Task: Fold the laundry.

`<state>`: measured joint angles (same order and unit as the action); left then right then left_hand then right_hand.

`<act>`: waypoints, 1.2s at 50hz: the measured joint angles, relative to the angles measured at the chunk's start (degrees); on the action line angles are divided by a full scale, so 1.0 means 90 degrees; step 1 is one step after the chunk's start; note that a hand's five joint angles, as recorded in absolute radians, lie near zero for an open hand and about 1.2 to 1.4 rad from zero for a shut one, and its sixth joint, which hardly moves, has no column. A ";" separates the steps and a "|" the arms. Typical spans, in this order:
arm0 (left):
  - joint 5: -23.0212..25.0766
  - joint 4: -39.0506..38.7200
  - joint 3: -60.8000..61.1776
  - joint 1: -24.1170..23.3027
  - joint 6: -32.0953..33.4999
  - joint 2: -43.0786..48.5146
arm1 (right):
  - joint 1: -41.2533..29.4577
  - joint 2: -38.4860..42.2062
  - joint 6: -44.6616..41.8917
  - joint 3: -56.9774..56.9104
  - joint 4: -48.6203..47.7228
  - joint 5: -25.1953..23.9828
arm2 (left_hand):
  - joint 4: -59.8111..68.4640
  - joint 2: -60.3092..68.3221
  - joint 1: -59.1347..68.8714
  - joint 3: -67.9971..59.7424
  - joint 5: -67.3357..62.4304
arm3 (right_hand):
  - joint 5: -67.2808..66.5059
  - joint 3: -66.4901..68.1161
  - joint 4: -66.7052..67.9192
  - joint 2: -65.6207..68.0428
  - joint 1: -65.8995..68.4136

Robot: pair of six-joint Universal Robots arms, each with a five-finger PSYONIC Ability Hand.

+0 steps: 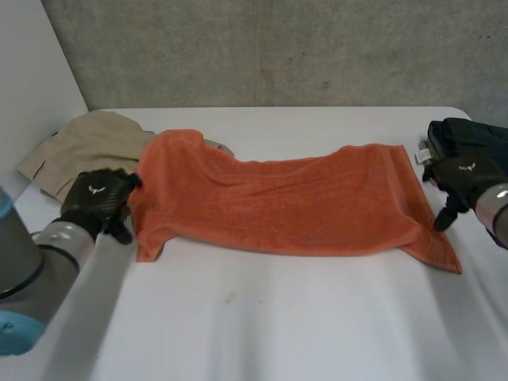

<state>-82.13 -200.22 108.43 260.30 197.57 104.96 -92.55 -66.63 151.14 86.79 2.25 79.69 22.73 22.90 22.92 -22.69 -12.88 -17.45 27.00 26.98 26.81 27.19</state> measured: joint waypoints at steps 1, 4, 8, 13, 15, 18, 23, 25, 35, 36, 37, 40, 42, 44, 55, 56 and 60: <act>0.0029 0.0157 0.0045 0.0065 -0.0043 -0.0049 | 0.0039 -0.0058 -0.0044 0.0103 0.0062 -0.0032 | 0.0268 0.0236 0.0290 -0.0261 -0.0275 | -0.0179 0.0205 0.0215 0.0218 0.0208; 0.0155 0.0577 0.0117 0.0207 -0.0206 -0.0106 | 0.0129 -0.0162 -0.0135 0.0355 0.0218 -0.0103 | 0.0527 0.0470 0.0505 -0.0502 -0.0524 | -0.0607 0.0627 0.0627 0.0653 0.0616; 0.0432 0.1077 0.0093 0.0320 -0.0489 0.0029 | 0.0229 -0.0193 -0.0117 0.0657 0.0346 -0.0171 | 0.0546 0.0484 0.0504 -0.0509 -0.0541 | -0.0714 0.0737 0.0719 0.0734 0.0682; 0.0663 0.1246 -0.0075 0.0335 -0.0689 0.0347 | 0.0297 -0.0089 0.0133 0.0861 0.0336 -0.0219 | 0.0221 0.0240 0.0258 -0.0267 -0.0170 | -0.0480 0.0600 0.0611 0.0622 0.0615; 0.0680 0.1205 -0.0151 0.0317 -0.0719 0.0455 | 0.0308 -0.0025 0.0218 0.0903 0.0301 -0.0262 | 0.0119 0.0164 0.0160 -0.0190 -0.0072 | -0.0299 0.0450 0.0460 0.0461 0.0505; 0.0657 0.1081 -0.0275 0.0271 -0.0737 0.0611 | 0.0320 0.0101 0.0303 0.0939 0.0200 -0.0373 | 0.0073 0.0112 0.0138 -0.0150 -0.0011 | -0.0120 0.0309 0.0310 0.0311 0.0375; 0.0527 0.0856 -0.0543 0.0111 -0.0723 0.0892 | 0.0358 0.0429 0.0214 0.0921 -0.0189 -0.0644 | 0.0073 0.0112 0.0138 -0.0149 -0.0011 | -0.0086 0.0295 0.0299 0.0295 0.0361; 0.0476 0.0818 -0.0648 0.0039 -0.0713 0.0994 | 0.0372 0.0544 0.0123 0.0895 -0.0348 -0.0712 | 0.0074 0.0112 0.0138 -0.0150 -0.0011 | -0.0087 0.0295 0.0299 0.0295 0.0361; 0.0141 0.0793 -0.1260 -0.0341 -0.0667 0.1558 | 0.0401 0.0926 -0.0225 0.0649 -0.0865 -0.0796 | 0.0468 0.0417 0.0416 -0.0449 -0.0478 | -0.0381 0.0408 0.0411 0.0418 0.0416; 0.0090 0.0788 -0.1327 -0.0376 -0.0658 0.1613 | 0.0403 0.0959 -0.0237 0.0613 -0.0882 -0.0795 | 0.0581 0.0523 0.0541 -0.0554 -0.0580 | -0.0513 0.0539 0.0539 0.0554 0.0504; 0.0044 0.0777 -0.1385 -0.0402 -0.0647 0.1662 | 0.0406 0.0989 -0.0246 0.0583 -0.0893 -0.0795 | 0.0709 0.0684 0.0699 -0.0719 -0.0701 | -0.0756 0.0785 0.0778 0.0802 0.0733; -0.0108 0.0711 -0.1551 -0.0462 -0.0582 0.1808 | 0.0421 0.1081 -0.0275 0.0491 -0.0924 -0.0806 | 0.1764 0.1717 0.1915 -0.1740 -0.1717 | -0.1814 0.1975 0.1961 0.2014 0.1957; -0.0193 0.0641 -0.1635 -0.0483 -0.0520 0.1884 | 0.0435 0.1131 -0.0301 0.0432 -0.0950 -0.0825 | 0.2922 0.2986 0.3187 -0.2910 -0.2857 | -0.3352 0.3430 0.3427 0.3516 0.3365; -0.0259 0.0564 -0.1692 -0.0493 -0.0449 0.1943 | 0.0448 0.1156 -0.0320 0.0392 -0.0977 -0.0841 | 0.3243 0.3290 0.3500 -0.3297 -0.3172 | -0.3978 0.4055 0.4060 0.4197 0.3954; -0.0382 0.0201 -0.1313 -0.0323 0.0309 0.1162 | 0.0635 0.0502 -0.0272 0.0185 -0.0470 -0.0896 | 0.5072 0.5048 0.4718 -0.5041 -0.4716 | -0.4338 0.4553 0.4607 0.4519 0.4061; -0.0360 0.0238 -0.1241 -0.0297 0.0333 0.1033 | 0.0656 0.0426 -0.0292 0.0166 -0.0331 -0.0896 | 0.5073 0.5048 0.4718 -0.5042 -0.4716 | -0.4338 0.4553 0.4607 0.4519 0.4061; -0.0133 0.0599 -0.0808 -0.0113 0.0437 0.0236 | 0.0787 0.0067 -0.0538 -0.0021 0.0667 -0.0901 | 0.5073 0.5048 0.4718 -0.5042 -0.4716 | -0.4381 0.4553 0.4607 0.4519 0.4061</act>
<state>-83.33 -194.83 101.15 259.29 201.50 107.08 -85.46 -66.03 146.30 86.59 8.25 71.58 68.39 68.33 65.38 -68.06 -55.32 -56.88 67.98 68.45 67.48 63.74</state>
